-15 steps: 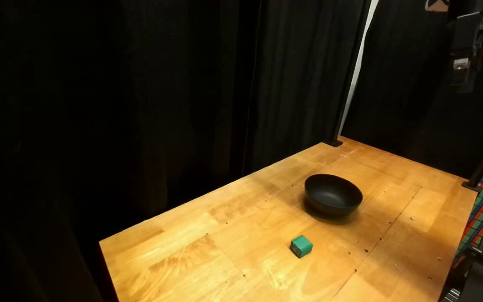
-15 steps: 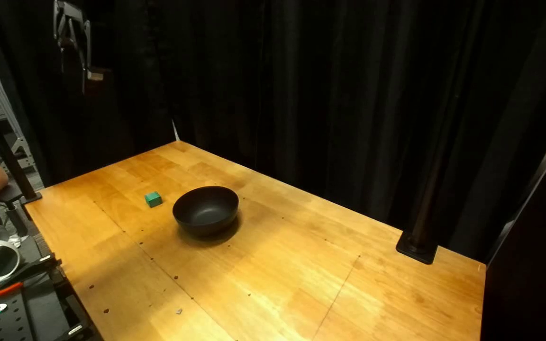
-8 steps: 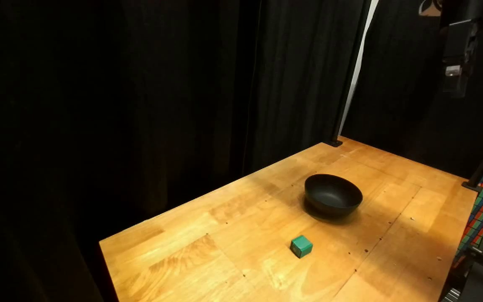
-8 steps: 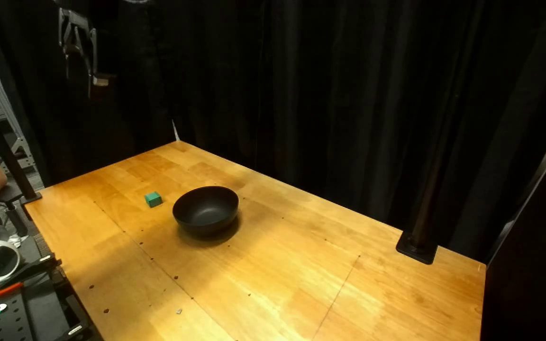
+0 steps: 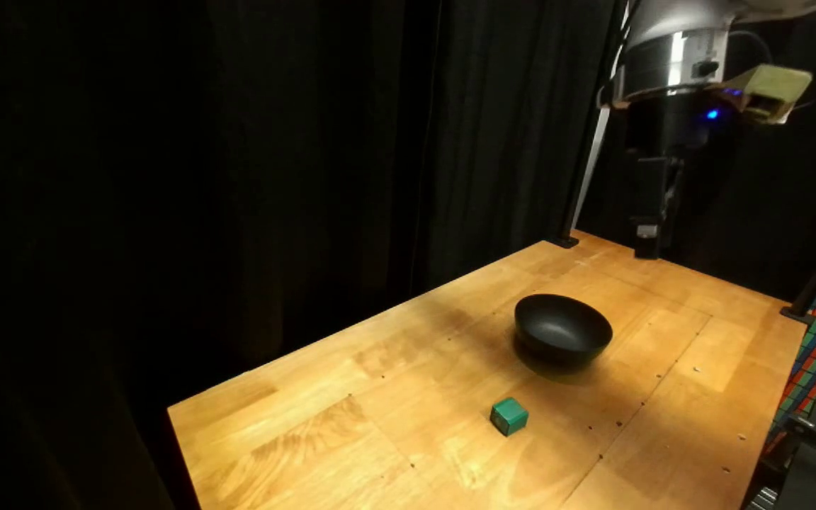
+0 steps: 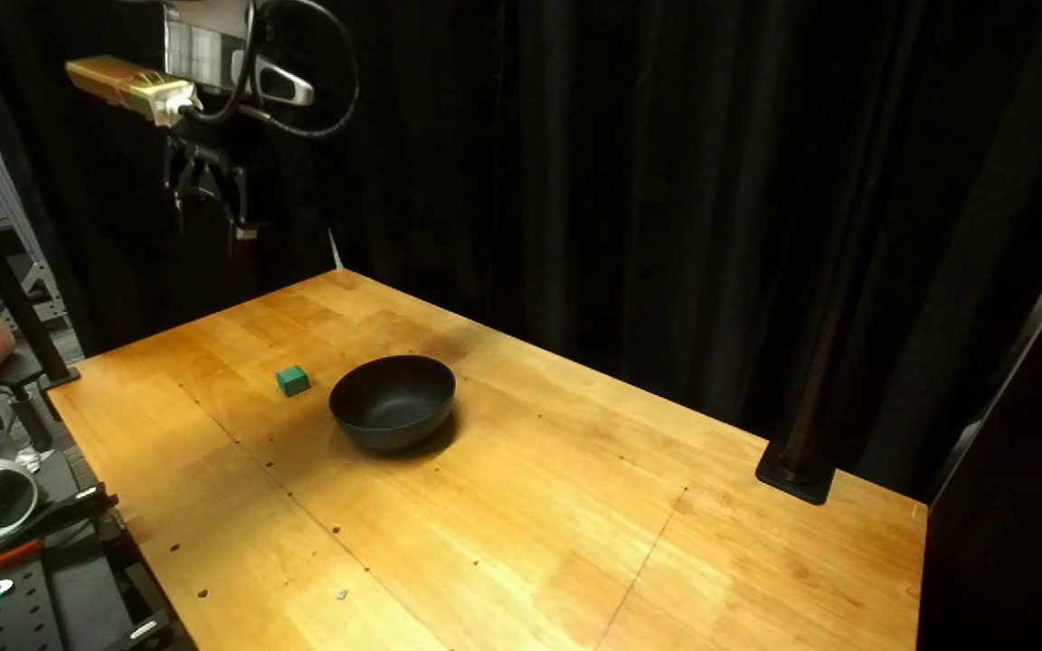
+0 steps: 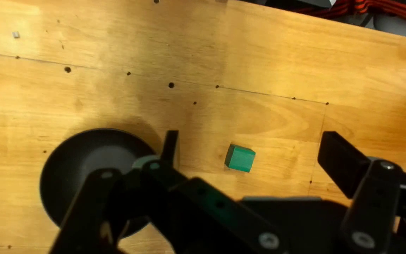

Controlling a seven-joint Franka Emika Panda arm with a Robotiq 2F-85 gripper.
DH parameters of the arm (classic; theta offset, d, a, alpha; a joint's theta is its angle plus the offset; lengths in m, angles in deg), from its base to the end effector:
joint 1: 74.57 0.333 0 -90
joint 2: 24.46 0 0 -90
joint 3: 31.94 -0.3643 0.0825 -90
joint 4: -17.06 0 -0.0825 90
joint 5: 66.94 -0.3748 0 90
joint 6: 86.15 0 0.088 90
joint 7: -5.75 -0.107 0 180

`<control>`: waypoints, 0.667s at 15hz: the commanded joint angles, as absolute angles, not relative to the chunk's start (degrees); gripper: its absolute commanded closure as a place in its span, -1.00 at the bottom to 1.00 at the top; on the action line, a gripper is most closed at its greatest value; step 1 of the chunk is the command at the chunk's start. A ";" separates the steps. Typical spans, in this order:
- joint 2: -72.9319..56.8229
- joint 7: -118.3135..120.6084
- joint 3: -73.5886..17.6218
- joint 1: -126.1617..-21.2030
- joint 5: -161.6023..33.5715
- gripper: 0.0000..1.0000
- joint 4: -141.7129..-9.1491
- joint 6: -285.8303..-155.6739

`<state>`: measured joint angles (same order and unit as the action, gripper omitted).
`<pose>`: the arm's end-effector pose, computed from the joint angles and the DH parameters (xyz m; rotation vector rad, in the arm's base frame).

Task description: Put the green cube in the black bowl

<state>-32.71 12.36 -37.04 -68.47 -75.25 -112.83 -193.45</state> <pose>0.4401 0.0995 0.4538 -2.9846 -0.3715 0.3852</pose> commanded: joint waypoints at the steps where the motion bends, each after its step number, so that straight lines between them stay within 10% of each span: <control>1: -25.91 10.74 -39.85 -66.25 -74.58 -1.00 -113.01 -201.27; 10: -9.29 8.96 -42.50 -63.92 -74.26 -1.00 -115.01 -229.25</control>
<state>-13.19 10.37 -42.22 -64.35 -75.02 -115.36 -221.93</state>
